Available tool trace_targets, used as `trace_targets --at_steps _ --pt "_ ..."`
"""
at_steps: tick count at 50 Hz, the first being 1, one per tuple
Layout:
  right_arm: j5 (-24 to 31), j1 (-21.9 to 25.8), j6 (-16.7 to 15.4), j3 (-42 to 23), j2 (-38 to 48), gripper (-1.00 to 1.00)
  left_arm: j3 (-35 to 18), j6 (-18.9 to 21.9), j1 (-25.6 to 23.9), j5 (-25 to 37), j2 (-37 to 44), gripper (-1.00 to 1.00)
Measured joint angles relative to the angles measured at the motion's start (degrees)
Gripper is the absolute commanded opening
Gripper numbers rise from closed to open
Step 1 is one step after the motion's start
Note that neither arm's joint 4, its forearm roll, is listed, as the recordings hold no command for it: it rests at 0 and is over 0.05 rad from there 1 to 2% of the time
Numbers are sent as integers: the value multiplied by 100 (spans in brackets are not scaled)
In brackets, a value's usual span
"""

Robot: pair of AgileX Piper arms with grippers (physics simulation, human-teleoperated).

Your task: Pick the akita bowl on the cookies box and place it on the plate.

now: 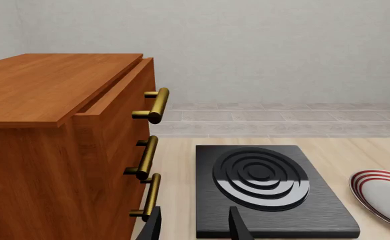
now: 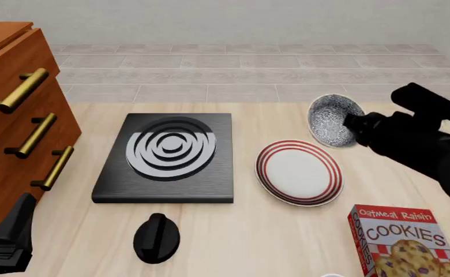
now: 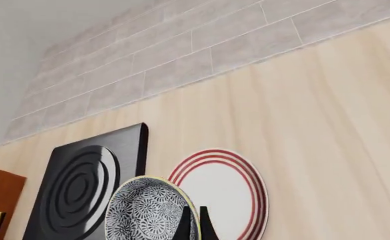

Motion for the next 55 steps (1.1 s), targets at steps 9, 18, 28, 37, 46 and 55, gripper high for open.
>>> trace_targets --at_steps 9,18,28,37,46,55 --pt "-256 20 -8 -131 540 -100 0 0 0 0 0 100" --pt "-502 34 14 -175 1042 -100 0 0 0 0 0 100" --pt "-696 80 82 -221 1518 -100 0 0 0 0 0 100" --pt "-773 106 80 -284 1856 -100 0 0 0 0 0 100" --pt "-847 99 34 -304 2113 -100 0 0 0 0 0 100" --pt "-969 85 6 -283 2347 -100 0 0 0 0 0 100"
